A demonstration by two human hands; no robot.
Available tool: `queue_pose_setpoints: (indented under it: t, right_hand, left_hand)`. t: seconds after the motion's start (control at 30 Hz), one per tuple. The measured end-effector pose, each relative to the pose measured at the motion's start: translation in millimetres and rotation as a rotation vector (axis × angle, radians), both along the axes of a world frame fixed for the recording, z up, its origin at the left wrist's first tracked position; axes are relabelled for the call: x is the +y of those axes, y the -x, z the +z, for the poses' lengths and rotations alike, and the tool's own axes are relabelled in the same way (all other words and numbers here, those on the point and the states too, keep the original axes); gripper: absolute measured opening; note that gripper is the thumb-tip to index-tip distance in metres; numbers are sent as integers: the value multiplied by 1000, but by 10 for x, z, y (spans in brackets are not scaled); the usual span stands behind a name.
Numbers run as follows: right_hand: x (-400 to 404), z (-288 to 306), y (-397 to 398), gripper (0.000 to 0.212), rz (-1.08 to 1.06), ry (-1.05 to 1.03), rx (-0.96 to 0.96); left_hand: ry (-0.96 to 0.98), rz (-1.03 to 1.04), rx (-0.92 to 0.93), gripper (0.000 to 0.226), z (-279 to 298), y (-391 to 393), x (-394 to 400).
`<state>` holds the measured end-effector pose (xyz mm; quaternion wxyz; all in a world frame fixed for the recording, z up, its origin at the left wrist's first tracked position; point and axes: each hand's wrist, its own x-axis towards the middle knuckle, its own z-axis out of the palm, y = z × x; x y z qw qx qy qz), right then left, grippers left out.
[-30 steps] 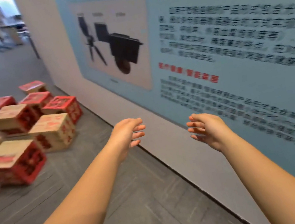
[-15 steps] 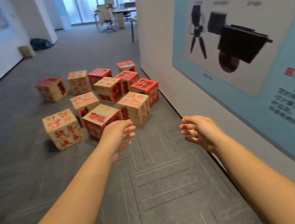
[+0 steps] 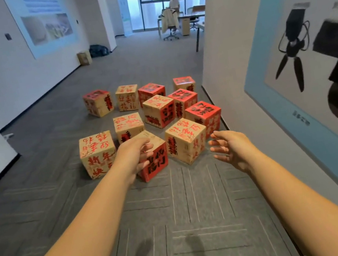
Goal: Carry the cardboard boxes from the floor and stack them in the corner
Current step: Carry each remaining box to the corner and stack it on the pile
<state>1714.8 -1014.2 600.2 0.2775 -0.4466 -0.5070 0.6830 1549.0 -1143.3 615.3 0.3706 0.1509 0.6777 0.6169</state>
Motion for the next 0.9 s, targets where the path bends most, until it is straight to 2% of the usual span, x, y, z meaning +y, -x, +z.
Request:
queue_pose_setpoints:
  t: [0.33, 0.9]
  right_hand:
    - [1417, -168, 797, 13, 80, 55, -26]
    - [3830, -437, 3437, 7, 211, 36, -155]
  left_hand:
    - [31, 92, -32, 22, -207, 715, 1237]
    - [108, 236, -98, 11, -632, 3147, 3489]
